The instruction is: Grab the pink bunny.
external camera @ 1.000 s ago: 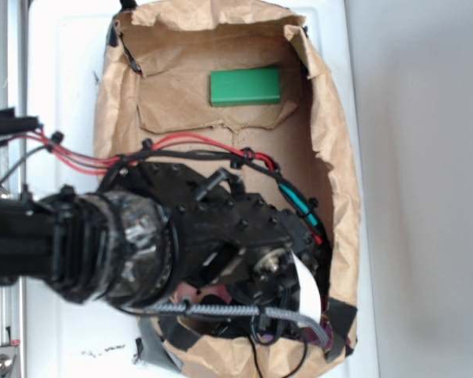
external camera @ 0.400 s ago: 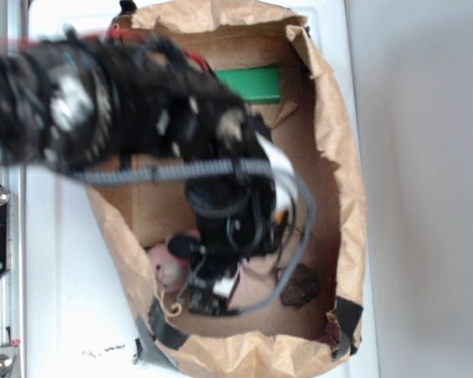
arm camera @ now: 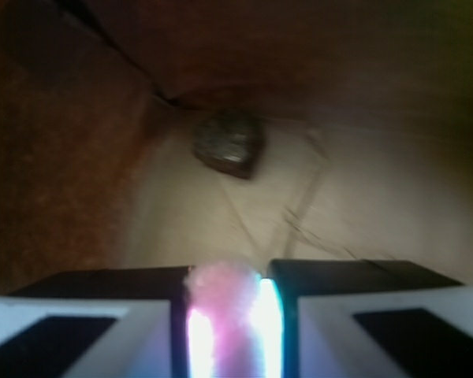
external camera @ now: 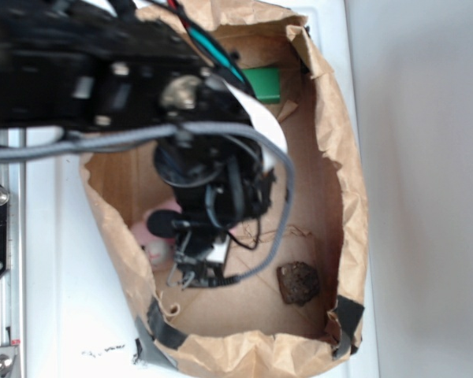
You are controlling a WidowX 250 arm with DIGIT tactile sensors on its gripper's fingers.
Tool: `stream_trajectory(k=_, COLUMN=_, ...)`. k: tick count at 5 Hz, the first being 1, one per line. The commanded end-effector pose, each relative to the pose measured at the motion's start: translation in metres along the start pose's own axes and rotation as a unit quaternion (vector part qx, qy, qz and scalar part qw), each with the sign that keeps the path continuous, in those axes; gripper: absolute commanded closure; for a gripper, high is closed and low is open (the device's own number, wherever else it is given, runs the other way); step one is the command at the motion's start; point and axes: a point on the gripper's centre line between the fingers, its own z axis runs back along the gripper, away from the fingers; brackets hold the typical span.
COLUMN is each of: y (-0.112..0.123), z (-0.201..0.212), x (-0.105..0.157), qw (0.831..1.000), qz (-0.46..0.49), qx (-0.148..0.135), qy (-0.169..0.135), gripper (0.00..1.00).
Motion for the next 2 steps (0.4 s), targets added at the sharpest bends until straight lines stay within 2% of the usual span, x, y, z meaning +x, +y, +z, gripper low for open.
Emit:
stream_trajectory(k=1, y=-0.019, z=0.057, x=0.023, qw=0.994, qz=0.021, qx=0.109, qy=0.023, gripper=1.0)
stream_trajectory(k=2, y=-0.012, z=0.071, x=0.031, qw=0.986, qz=0.025, qx=0.157, qy=0.042, gripper=1.0)
